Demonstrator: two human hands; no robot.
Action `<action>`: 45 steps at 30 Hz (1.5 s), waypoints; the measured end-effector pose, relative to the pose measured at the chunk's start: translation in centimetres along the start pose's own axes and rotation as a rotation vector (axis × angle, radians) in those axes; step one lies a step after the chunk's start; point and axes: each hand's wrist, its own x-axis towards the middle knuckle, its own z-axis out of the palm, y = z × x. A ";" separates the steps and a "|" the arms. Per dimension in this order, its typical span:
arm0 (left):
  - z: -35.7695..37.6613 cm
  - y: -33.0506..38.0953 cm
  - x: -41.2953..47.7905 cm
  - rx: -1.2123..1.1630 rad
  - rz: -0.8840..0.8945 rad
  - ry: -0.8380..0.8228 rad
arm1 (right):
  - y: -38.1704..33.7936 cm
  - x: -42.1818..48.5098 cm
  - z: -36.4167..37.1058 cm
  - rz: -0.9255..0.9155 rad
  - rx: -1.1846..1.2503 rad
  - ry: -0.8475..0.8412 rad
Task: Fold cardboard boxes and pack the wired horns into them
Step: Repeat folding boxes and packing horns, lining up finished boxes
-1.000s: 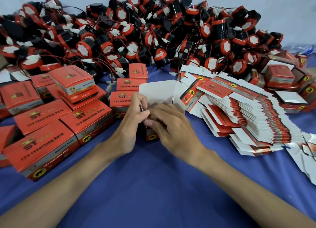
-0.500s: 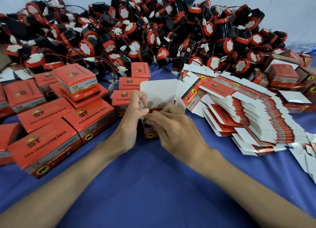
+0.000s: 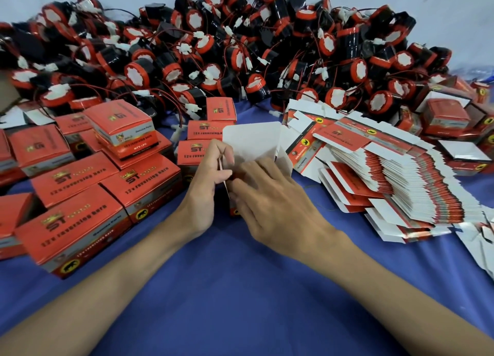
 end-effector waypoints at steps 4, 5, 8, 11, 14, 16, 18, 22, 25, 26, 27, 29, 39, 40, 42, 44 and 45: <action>-0.1 -0.2 0.2 0.005 -0.029 0.003 | 0.0 -0.4 0.4 -0.013 0.113 0.086; -0.1 -0.3 0.1 0.024 -0.029 0.013 | 0.0 -0.5 0.3 -0.029 0.153 0.090; -0.1 -0.6 0.4 0.140 -0.032 0.044 | -0.3 -0.4 -0.2 -0.006 0.197 0.066; -0.1 -0.7 0.4 0.139 -0.087 0.049 | -0.7 -0.4 -0.5 0.027 0.202 0.012; 0.2 -0.5 0.1 0.128 -0.063 0.047 | -0.9 -0.7 -1.0 0.071 0.245 -0.059; 0.3 -0.3 0.1 0.155 -0.047 0.035 | -1.1 -0.8 -0.9 0.079 0.210 -0.088; 0.4 -0.2 0.2 0.222 -0.032 0.024 | -1.0 -1.0 -0.4 0.071 0.186 -0.108; 0.4 -0.1 0.2 0.185 -0.036 -0.007 | 1.2 -1.8 -1.2 -0.013 0.296 0.144; 0.5 -0.5 0.2 0.267 -0.017 -0.047 | 3.7 -1.8 -2.0 0.168 0.295 0.539; 0.5 -0.5 0.2 0.278 -0.036 -0.049 | 4.2 -1.8 -1.9 0.248 0.356 0.580; 0.4 -0.6 0.2 0.281 -0.052 -0.046 | 4.4 -1.9 -1.8 0.305 0.430 0.564; 0.3 -0.7 0.1 0.256 -0.079 -0.056 | 4.3 -2.1 -1.3 0.307 0.509 0.465; 1.3 -0.4 0.0 0.210 0.048 0.085 | 3.3 -2.1 0.1 0.248 0.536 0.262; 1.1 -0.5 0.0 0.246 0.036 0.077 | 3.3 -2.0 -0.1 0.340 0.636 0.234; 0.9 -0.5 0.2 0.335 0.028 0.090 | 3.4 -1.9 -0.4 0.491 0.905 0.189; 1.1 -0.3 0.1 0.352 0.027 0.113 | 3.6 -1.8 -0.4 0.560 1.024 0.208; 1.1 -0.2 0.0 0.349 0.038 0.114 | 3.6 -1.8 -0.5 0.584 1.004 0.215</action>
